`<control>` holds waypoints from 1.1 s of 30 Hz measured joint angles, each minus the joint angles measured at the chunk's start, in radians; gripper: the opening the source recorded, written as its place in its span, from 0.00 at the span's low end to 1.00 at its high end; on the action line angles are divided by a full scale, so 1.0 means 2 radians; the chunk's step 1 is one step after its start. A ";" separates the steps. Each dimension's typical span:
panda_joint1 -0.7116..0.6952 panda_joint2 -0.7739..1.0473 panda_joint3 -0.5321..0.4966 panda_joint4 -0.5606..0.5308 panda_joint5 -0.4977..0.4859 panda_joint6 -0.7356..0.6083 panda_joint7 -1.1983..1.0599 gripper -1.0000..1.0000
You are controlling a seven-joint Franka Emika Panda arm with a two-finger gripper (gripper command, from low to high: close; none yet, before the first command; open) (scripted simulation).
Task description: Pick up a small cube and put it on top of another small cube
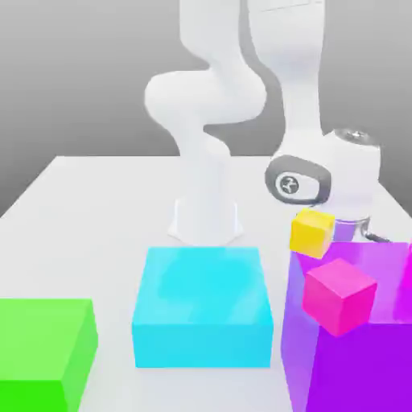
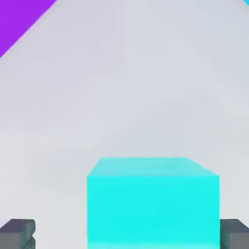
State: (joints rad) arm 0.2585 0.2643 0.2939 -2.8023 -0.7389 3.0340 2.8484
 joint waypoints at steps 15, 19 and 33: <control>-0.066 -0.040 0.092 -0.011 0.105 -0.022 -0.077 0.00; -0.115 -0.071 0.162 -0.021 0.192 -0.039 -0.142 0.00; -0.095 -0.161 0.214 -0.009 0.447 -0.102 -0.317 0.00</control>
State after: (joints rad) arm 0.0677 -0.0582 0.7229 -2.8210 0.1542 2.8297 2.2138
